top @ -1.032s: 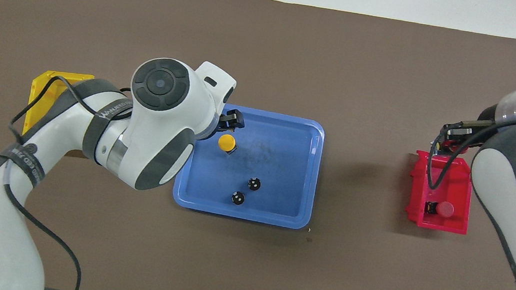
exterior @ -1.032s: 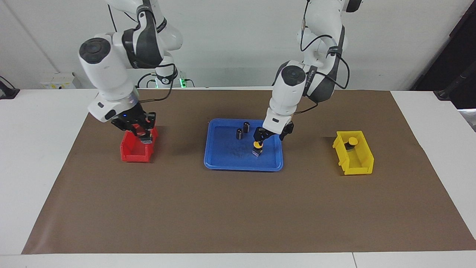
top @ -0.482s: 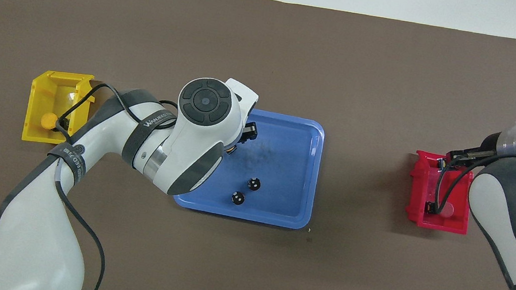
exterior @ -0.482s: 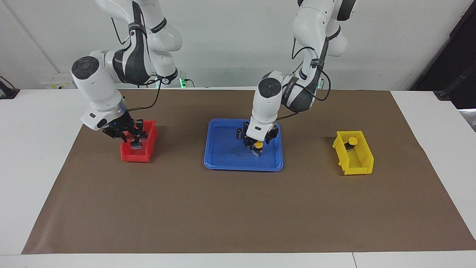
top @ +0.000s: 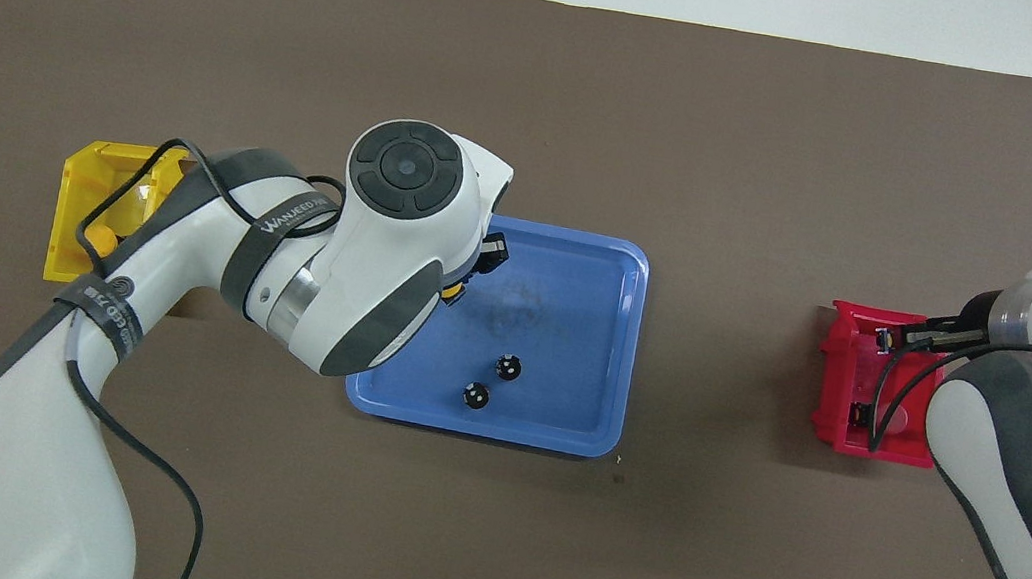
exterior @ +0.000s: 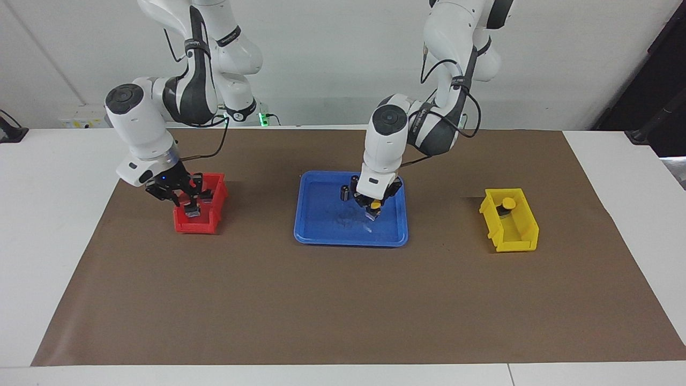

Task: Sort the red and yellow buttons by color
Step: 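Grasp the yellow button with the left gripper while the right gripper releases the red, then carry the yellow button with the left gripper into the yellow bin, release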

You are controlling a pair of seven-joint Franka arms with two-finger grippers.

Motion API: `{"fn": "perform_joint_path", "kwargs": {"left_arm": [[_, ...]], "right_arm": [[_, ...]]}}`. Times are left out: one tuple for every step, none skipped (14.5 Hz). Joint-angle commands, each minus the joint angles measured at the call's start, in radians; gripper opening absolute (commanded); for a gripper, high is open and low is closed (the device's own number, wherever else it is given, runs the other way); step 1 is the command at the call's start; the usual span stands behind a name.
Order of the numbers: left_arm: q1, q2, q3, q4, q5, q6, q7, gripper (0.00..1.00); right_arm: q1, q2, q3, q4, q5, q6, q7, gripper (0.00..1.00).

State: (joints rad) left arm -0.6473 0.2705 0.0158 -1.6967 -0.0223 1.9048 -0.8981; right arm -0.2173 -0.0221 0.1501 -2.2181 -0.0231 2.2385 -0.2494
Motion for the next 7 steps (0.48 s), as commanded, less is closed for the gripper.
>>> {"fn": "perform_joint_path", "kwargs": {"left_arm": [[0.106, -0.089, 0.006, -0.026, 0.018, -0.123, 0.178, 0.01], [0.162, -0.093, 0.019, -0.026, 0.019, -0.138, 0.282, 0.01], [0.217, -0.093, 0.023, -0.020, 0.021, -0.145, 0.392, 0.01], [0.266, -0.093, 0.024, -0.020, 0.042, -0.151, 0.478, 0.01], [0.323, -0.094, 0.024, -0.020, 0.068, -0.151, 0.564, 0.01], [0.380, -0.094, 0.024, -0.017, 0.071, -0.142, 0.646, 0.01], [0.431, -0.091, 0.024, -0.014, 0.070, -0.132, 0.710, 0.01]], "right_arm": [[-0.016, -0.015, 0.008, -0.048, 0.012, 0.035, -0.017, 0.16], [-0.016, -0.007, 0.008, -0.049, 0.012, 0.035, -0.014, 0.16], [-0.013, -0.009, 0.008, -0.057, 0.012, 0.035, -0.011, 0.16], [-0.011, -0.012, 0.009, -0.067, 0.012, 0.053, -0.010, 0.16], [-0.010, -0.016, 0.008, -0.090, 0.012, 0.085, -0.008, 0.16], [-0.007, -0.015, 0.009, -0.104, 0.012, 0.098, -0.008, 0.16], [-0.007, -0.009, 0.008, -0.110, 0.012, 0.107, -0.008, 0.16]]}}
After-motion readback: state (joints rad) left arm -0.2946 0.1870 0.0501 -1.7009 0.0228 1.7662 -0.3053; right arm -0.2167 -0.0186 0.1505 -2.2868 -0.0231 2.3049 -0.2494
